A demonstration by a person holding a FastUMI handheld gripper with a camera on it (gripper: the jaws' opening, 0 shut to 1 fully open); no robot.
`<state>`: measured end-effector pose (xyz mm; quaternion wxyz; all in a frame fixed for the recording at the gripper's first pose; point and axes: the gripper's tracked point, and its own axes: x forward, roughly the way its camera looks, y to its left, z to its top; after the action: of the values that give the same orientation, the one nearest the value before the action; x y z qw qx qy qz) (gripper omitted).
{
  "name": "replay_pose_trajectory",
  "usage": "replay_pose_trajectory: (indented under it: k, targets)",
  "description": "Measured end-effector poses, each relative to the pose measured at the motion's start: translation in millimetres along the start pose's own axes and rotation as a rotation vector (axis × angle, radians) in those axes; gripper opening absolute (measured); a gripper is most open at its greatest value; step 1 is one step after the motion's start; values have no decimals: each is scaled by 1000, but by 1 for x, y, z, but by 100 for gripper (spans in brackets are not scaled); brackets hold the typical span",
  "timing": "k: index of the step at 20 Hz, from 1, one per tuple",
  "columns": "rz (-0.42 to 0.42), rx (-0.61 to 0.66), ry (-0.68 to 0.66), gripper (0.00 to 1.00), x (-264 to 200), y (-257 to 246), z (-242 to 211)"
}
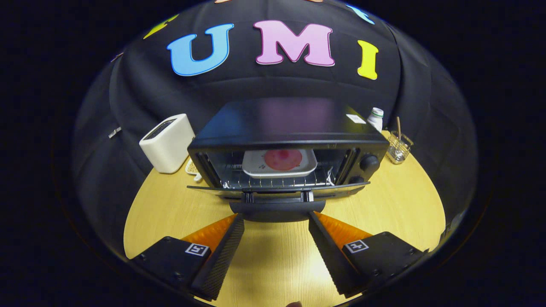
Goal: Open the toaster oven, put the food inside, and close the toaster oven door.
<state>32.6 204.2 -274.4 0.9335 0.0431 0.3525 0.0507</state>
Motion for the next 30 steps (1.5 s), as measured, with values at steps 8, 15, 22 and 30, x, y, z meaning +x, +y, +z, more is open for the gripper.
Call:
replay_pose_trajectory:
  k: [8, 15, 22, 30]
  targets:
    - [14, -34, -191, 99, -39, -12, 72]
    - [27, -41, -328, 99, -98, -40, 115]
    - [-24, 12, -483, 99, -152, -111, 187]
    - [-86, -9, -659, 98, -204, -196, 237]
